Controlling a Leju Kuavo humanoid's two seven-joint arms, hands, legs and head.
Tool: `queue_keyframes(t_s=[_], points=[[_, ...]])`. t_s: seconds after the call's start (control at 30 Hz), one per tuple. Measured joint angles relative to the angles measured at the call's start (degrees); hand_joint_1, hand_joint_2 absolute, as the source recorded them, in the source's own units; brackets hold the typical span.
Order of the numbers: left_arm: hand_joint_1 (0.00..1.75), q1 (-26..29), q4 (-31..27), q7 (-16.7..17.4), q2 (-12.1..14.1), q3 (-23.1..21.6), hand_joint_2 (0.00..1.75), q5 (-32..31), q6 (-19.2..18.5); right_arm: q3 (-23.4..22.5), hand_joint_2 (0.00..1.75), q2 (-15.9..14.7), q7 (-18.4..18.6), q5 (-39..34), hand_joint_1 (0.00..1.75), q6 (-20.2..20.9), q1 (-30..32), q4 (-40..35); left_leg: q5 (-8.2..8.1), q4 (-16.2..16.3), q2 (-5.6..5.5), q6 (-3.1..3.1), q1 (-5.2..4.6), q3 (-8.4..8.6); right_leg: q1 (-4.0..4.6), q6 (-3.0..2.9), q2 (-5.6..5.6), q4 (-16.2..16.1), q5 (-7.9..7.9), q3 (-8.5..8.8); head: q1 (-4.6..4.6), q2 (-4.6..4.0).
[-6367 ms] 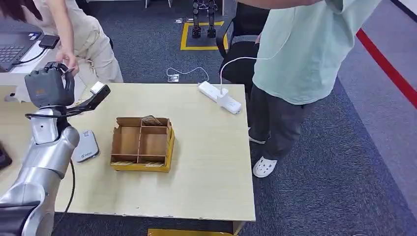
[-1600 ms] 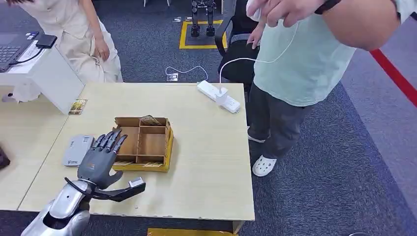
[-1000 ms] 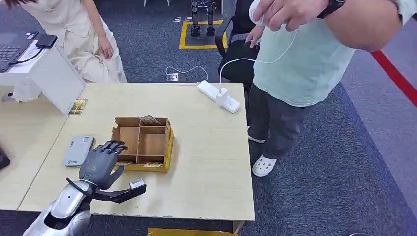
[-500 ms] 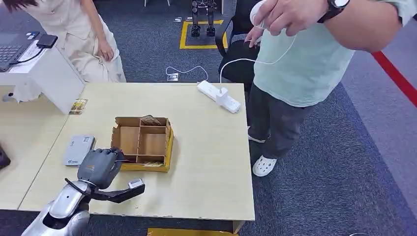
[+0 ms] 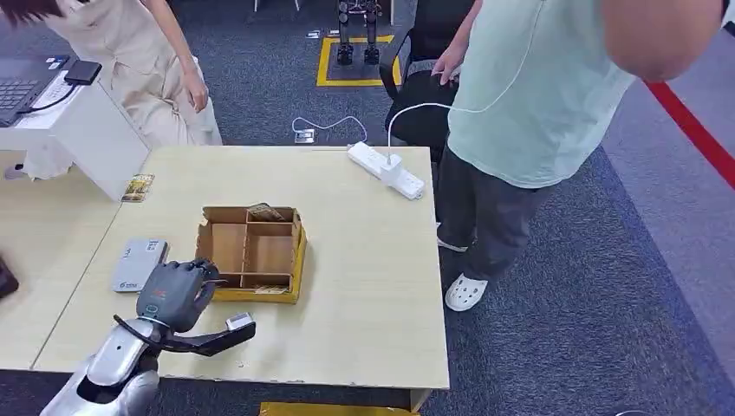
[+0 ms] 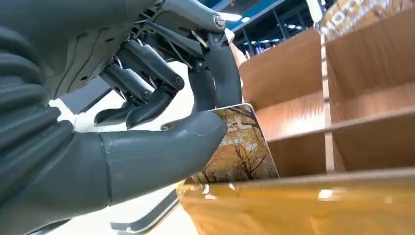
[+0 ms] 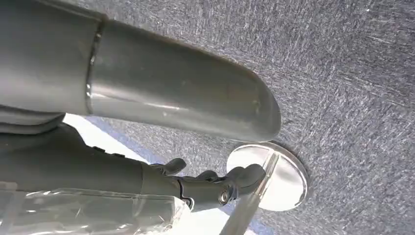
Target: Pass the card to the sensor for recognition and then transmit it.
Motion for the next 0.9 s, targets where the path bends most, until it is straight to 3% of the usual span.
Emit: queue_keyframes(t_s=[0.13,0.33,0.57,0.73,0.9], points=[[1.75,-1.62,-0.07,1.22,1.27,2.78,1.75,0.28,1.44,0.00,0.00,0.00,0.00,0.52,0.00,0.00,0.01,0.00,0.01,0.00,0.00,-0.01,0.02,0.00,0.02,0.00,0.00,0.01,0.00,-0.02,0.02,0.00],[1.75,-7.05,-0.22,-0.24,5.99,9.26,1.75,2.86,0.24,-0.20,0.00,0.00,-0.26,0.90,0.00,0.00,0.00,0.00,0.04,0.00,0.00,-0.02,0.04,0.01,0.04,-0.01,0.01,0.07,0.01,-0.02,0.00,0.00],[1.75,-10.89,-0.22,-0.72,8.59,12.13,1.75,2.88,-0.26,-0.39,0.00,0.00,-0.28,1.14,0.00,0.07,0.01,0.00,0.04,0.00,-0.01,-0.01,0.03,-0.01,0.03,-0.01,0.00,0.05,0.00,-0.02,0.00,0.00],[1.75,-14.00,1.12,3.30,8.11,12.59,1.75,-2.98,7.09,-0.39,0.00,0.13,-0.15,2.25,0.00,0.15,-0.01,0.00,0.03,0.01,-0.03,-0.01,0.01,-0.01,0.01,0.00,-0.01,0.02,0.00,-0.02,0.00,0.00],[1.75,-17.62,5.38,4.17,5.00,12.78,1.75,-5.88,15.13,-0.37,0.00,0.48,0.02,3.15,0.00,0.17,-0.30,-0.02,0.04,0.02,-0.05,-0.01,0.01,0.00,0.01,-0.01,-0.03,0.02,0.02,-0.02,0.00,0.00]])
